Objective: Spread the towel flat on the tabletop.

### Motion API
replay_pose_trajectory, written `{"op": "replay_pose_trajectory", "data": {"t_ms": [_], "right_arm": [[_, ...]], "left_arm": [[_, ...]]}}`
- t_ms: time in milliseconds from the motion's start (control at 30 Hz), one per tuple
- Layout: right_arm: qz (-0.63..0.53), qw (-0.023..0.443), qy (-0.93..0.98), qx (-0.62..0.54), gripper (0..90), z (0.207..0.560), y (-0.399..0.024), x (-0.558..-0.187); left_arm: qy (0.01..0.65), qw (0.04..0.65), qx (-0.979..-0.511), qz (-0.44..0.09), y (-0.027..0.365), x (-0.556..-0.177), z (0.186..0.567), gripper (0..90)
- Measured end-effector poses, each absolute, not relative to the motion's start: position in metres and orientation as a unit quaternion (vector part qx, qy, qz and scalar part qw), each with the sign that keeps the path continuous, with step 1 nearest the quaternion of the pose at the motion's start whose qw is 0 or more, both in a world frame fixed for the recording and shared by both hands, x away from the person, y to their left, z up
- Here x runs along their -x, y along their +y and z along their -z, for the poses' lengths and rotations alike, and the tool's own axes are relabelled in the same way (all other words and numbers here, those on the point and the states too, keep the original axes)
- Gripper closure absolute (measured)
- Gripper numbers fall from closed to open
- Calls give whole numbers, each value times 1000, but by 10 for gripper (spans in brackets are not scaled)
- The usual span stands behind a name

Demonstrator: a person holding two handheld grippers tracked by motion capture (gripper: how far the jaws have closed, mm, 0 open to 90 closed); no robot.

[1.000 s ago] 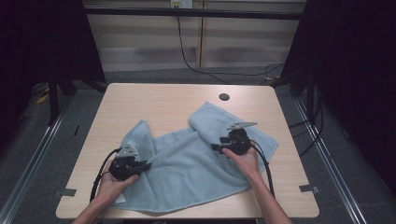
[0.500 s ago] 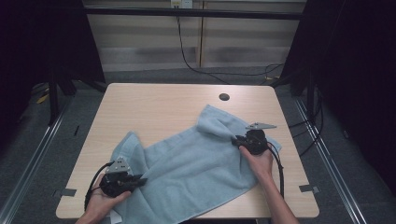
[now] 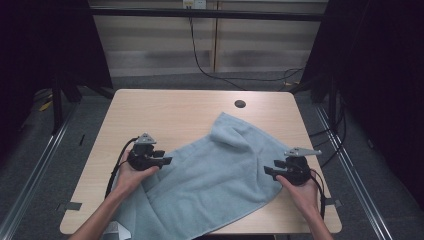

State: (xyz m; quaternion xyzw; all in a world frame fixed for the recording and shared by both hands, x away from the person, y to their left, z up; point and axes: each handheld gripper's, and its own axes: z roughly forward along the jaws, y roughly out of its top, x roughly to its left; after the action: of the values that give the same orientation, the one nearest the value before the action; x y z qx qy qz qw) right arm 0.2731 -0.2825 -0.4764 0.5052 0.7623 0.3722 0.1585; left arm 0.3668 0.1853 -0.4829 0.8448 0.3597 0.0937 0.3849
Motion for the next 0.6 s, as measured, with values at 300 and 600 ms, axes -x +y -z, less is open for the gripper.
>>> {"op": "replay_pose_trajectory", "data": {"t_ms": [300,600], "right_arm": [[-334,191,769,-511,385,503,-292,-261],[-325,207,757,-528,810,503,-297,-287]], "left_arm": [[318,357,-869,-126,173,-362,500,534],[344,345,-864,-130,207,-350,497,853]]}}
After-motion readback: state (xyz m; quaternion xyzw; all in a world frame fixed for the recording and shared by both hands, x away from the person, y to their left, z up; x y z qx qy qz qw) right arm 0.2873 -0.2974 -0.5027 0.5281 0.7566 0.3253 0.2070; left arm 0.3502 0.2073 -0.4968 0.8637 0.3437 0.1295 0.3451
